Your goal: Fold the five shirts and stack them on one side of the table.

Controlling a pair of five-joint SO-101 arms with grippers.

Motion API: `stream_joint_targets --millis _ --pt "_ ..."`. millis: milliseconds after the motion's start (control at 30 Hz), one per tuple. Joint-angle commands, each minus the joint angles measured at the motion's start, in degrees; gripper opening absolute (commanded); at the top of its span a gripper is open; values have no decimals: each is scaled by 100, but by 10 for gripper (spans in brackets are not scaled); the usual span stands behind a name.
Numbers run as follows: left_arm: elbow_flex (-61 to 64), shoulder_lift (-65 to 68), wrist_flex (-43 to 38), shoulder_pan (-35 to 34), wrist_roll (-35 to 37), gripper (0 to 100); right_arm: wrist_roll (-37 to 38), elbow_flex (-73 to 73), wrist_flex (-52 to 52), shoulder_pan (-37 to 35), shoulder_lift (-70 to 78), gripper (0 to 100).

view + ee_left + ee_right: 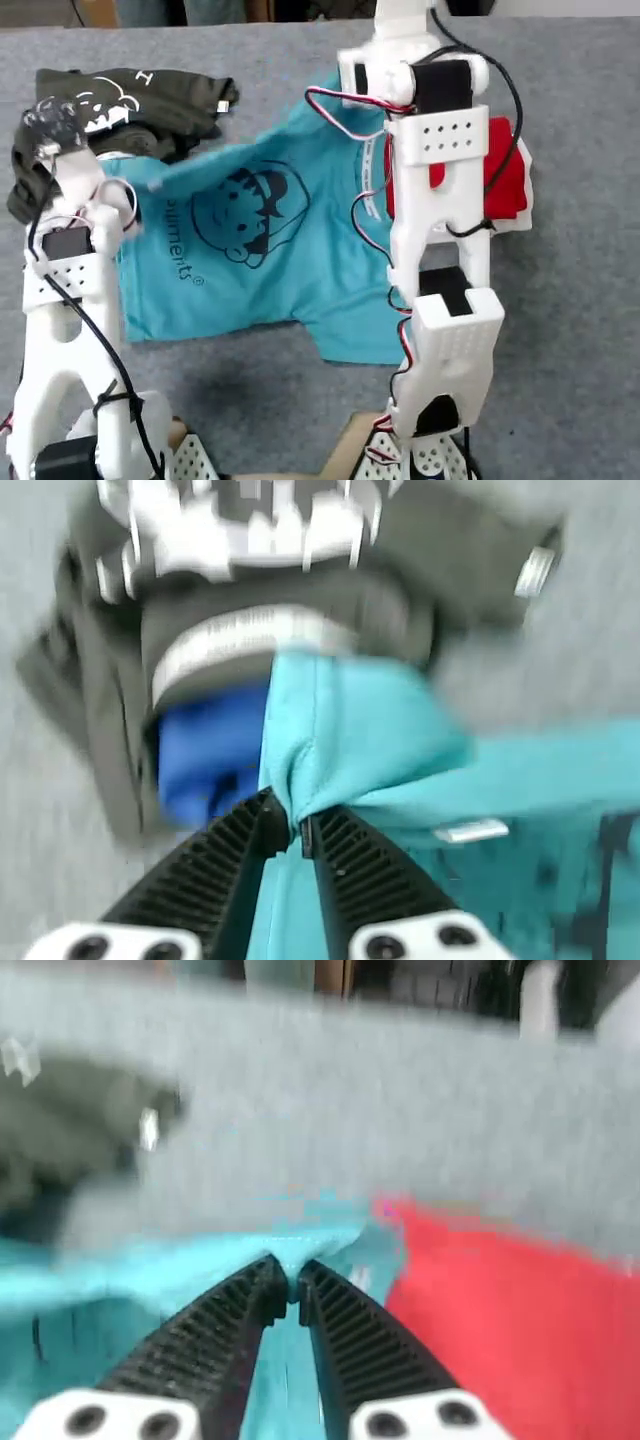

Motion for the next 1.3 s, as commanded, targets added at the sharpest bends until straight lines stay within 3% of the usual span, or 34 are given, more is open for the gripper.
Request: stream_joint_targets --millis 0,300,567,767,1033,1267 --pt "-163 -299 870 -4 -62 29 211 75 448 149 -154 13" --pt "1727 -1767 1002 -13 -1037 29 879 4066 440 193 -2396 13" --pt "3222 -3068 1046 -101 -1354 29 1556 6651 431 642 -4242 13" --pt "3363 -3349 1020 -664 -1609 29 2418 7811 431 1301 -4945 13" --pt "3811 -3297 615 -664 -1785 29 3121 8840 431 1319 -5226 13" --pt "3741 -3297 809 -708 -1785 29 3402 9024 440 1319 -5244 13"
